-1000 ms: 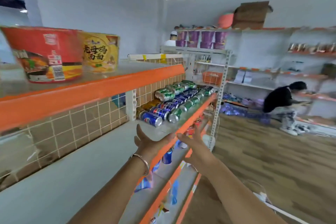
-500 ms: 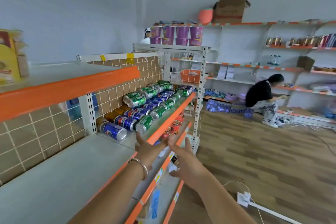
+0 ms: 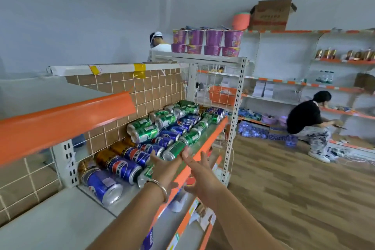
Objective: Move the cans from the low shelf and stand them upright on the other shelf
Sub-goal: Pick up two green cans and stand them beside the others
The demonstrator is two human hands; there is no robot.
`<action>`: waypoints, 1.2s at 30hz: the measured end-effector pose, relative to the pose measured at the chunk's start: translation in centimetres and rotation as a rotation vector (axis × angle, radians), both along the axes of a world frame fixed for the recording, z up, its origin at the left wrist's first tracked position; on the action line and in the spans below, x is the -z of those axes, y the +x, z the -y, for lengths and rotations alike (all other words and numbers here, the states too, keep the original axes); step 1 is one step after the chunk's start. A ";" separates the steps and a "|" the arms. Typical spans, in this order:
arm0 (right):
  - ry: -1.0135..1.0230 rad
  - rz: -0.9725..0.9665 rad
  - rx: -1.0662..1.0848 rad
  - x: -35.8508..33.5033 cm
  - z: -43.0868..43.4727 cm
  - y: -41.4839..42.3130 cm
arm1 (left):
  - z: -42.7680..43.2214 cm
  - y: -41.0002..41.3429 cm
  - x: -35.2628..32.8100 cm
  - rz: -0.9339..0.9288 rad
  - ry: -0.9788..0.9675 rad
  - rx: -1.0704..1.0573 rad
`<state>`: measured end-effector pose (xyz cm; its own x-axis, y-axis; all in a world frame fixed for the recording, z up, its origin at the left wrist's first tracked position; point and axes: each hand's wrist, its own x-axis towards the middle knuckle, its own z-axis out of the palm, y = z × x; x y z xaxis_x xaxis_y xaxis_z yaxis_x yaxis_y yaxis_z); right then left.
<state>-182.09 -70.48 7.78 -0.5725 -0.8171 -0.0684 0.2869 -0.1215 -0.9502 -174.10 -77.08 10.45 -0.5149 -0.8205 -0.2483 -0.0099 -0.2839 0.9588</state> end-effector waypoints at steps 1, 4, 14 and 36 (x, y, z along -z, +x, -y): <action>-0.024 0.003 -0.038 -0.1 0.7 -0.6 | 1.2 -1.0 0.1 -0.018 0.009 -0.009; -0.021 0.003 -0.135 -0.2 3.2 -3.0 | 3.5 -2.8 0.1 -0.050 0.020 -0.020; 0.147 0.112 -0.349 -0.1 14.5 -12.5 | 13.5 -9.9 3.1 0.170 -0.265 -0.197; 0.412 0.322 -0.166 1.1 33.6 -25.2 | 26.9 -13.9 1.0 1.434 -0.442 0.034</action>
